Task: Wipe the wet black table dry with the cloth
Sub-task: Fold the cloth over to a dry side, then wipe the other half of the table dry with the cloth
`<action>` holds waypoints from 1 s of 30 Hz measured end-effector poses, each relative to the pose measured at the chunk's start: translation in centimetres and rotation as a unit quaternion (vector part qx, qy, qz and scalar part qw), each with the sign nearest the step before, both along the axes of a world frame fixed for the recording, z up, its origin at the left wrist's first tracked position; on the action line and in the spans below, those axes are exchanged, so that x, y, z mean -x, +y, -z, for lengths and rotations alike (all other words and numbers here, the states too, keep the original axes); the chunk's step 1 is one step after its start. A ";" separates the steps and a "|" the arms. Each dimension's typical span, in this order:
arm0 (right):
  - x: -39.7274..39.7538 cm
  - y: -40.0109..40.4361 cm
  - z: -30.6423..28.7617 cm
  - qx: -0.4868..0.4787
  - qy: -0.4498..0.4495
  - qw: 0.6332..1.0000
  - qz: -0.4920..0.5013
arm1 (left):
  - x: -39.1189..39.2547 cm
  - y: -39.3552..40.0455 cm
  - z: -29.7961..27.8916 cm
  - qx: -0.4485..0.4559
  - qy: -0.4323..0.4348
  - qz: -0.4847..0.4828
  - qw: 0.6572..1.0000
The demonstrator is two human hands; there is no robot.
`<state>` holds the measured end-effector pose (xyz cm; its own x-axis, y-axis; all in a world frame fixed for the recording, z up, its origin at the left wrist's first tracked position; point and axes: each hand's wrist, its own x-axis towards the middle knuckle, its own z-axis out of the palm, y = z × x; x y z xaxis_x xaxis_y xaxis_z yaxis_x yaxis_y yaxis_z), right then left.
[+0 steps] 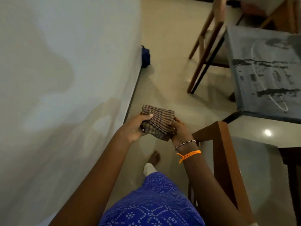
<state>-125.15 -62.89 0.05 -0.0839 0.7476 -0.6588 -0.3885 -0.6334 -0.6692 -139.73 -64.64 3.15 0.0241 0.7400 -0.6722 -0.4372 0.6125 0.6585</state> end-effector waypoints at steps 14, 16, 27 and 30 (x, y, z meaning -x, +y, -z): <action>-7.7 26.2 -2.8 -0.097 -0.099 0.990 -0.001 | -10.4 32.9 -2.2 -0.025 0.069 0.191 0.979; -7.7 30.3 -2.3 -0.114 -0.006 0.991 0.068 | -12.2 37.1 -2.4 -0.061 0.065 0.237 0.967; -14.4 48.7 -1.4 -0.144 0.244 0.851 0.443 | -19.6 60.2 -6.9 -0.221 0.053 0.649 0.726; -17.2 51.7 -1.0 -0.173 0.238 0.825 0.482 | -22.4 65.0 -6.2 -0.198 0.097 0.600 0.769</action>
